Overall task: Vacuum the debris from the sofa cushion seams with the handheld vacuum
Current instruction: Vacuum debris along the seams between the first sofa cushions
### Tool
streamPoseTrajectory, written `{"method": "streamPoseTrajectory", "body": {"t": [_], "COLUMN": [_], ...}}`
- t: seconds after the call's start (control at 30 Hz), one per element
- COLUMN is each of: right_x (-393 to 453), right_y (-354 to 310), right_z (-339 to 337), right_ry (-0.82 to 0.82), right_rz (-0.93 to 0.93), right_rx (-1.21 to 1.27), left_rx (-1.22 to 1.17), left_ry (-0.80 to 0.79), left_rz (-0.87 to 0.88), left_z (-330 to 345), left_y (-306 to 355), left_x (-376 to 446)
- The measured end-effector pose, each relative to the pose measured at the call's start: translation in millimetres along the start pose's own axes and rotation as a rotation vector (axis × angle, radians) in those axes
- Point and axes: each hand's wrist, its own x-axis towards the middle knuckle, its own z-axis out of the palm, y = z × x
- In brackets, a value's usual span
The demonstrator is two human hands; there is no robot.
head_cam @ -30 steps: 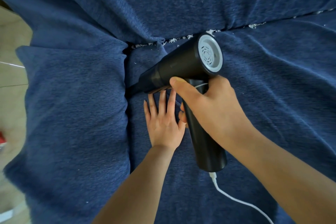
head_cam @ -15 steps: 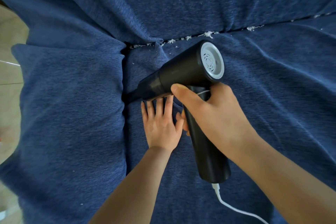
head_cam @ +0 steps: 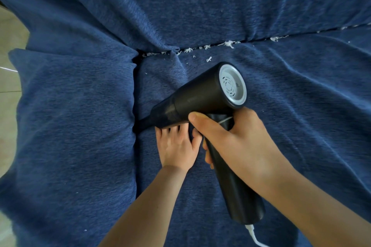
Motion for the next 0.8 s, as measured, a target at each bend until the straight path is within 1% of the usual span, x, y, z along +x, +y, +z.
{"method": "streamPoseTrajectory", "body": {"t": [0.1, 0.23, 0.43, 0.8], "right_x": [3.6, 7.5, 22.7, 23.5], "right_y": [1.4, 1.6, -5.6, -18.3], "right_z": [0.7, -0.3, -8.6, -9.1], "right_ry": [0.041, 0.099, 0.180, 0.241], "right_rz": [0.001, -0.012, -0.084, -0.164], "right_rx": [0.021, 0.049, 0.031, -0.015], "left_rx": [0.034, 0.023, 0.015, 0.015], "left_ry": [-0.034, -0.053, -0.115, -0.085], "left_rz": [0.024, 0.031, 0.021, 0.019], "left_z": [0.9, -0.7, -6.1, -0.4], "left_y": [-1.8, -2.3, -1.8, -4.4], "left_x": [0.3, 2.1, 4.3, 3.2]}}
